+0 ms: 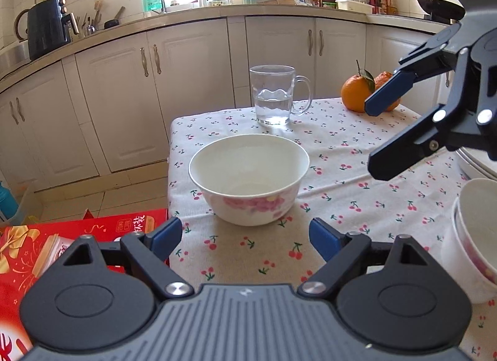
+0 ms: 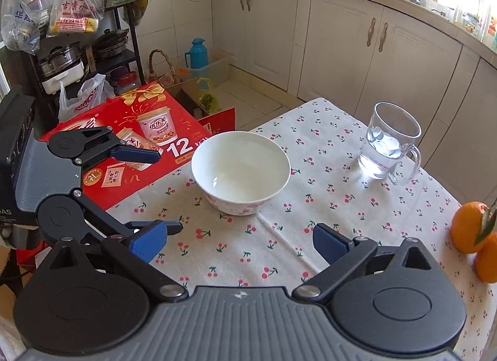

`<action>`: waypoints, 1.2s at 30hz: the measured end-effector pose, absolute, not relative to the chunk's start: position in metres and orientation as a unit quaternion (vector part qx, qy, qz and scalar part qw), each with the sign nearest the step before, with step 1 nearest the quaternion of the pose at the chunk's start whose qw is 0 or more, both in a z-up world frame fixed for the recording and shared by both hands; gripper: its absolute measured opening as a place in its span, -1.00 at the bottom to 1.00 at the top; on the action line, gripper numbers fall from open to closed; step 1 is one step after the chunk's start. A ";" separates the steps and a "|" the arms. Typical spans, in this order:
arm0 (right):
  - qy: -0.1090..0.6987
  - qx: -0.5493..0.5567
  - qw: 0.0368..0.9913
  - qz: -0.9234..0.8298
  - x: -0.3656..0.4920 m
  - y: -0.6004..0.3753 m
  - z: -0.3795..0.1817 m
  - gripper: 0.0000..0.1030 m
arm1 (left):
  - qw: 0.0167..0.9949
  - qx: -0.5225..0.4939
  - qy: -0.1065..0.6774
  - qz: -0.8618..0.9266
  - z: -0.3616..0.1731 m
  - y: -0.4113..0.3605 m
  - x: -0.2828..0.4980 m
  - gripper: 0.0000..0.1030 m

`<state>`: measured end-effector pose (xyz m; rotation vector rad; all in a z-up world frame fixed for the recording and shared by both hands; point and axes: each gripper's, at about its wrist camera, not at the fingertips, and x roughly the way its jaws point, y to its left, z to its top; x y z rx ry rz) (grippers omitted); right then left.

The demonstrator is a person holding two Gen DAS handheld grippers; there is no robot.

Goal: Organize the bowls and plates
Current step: 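Move the right tool to the pink-decal bowl rim and close, then lift the pink-decal bowl with the right tool and carry it over the bowl stack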

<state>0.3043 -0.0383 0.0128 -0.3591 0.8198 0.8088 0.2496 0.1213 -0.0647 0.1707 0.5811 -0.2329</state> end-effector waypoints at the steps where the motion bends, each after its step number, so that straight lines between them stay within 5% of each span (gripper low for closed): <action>1: 0.390 -0.165 0.821 0.384 0.312 -0.036 0.011 0.97 | 0.948 0.082 0.285 -0.116 -0.066 0.121 0.255 0.73; 9: 0.408 -0.157 0.802 0.408 0.367 -0.012 -0.007 0.92 | 0.950 0.075 0.282 -0.114 -0.076 0.117 0.276 0.72; 28: 0.441 -0.108 0.779 0.433 0.423 0.012 -0.044 0.21 | 0.950 0.082 0.272 -0.130 -0.078 0.113 0.285 0.70; 36: 0.441 -0.108 0.777 0.435 0.420 0.011 -0.043 0.19 | 0.948 0.082 0.277 -0.130 -0.076 0.112 0.285 0.70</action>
